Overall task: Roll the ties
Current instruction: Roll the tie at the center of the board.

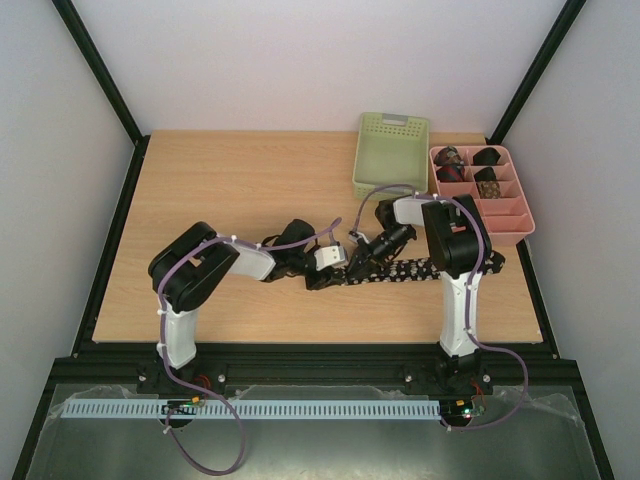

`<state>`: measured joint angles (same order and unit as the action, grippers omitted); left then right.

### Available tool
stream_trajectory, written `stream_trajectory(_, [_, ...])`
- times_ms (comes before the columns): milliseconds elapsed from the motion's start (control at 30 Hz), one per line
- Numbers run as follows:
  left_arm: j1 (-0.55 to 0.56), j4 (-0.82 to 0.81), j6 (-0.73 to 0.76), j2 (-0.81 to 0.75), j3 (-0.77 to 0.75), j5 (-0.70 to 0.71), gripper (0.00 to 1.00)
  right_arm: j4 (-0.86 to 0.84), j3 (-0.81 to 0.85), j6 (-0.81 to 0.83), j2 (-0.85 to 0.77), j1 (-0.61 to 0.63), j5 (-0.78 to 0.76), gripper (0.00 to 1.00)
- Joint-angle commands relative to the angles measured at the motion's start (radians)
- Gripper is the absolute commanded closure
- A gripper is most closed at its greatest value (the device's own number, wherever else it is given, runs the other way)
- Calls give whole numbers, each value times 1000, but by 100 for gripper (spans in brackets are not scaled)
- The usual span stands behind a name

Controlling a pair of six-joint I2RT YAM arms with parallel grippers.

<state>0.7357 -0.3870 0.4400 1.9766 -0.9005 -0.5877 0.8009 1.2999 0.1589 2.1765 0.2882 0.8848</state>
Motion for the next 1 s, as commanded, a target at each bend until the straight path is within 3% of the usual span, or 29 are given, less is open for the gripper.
stream_trajectory(0, [25,98,60,57,2,71,55,-112,-42,-25,58,28,-187,99])
stream_trajectory(133, [22,155,72,51,-6,118,67,-77,-30,8,37,23,-183,96])
stream_trajectory(300, [14,247,128,24,7,185,73,84,35,84,-19,-37,-69,71])
stream_trajectory(433, [14,298,138,19,3,213,74,205,72,167,-49,-62,21,63])
stream_trajectory(700, [16,342,144,23,-12,218,73,229,46,161,-45,-37,200,56])
stream_trajectory(833, [16,347,143,24,-16,216,73,203,46,138,-35,-7,189,59])
stream_trajectory(967, [15,347,139,24,-16,216,72,118,11,71,-52,2,40,67])
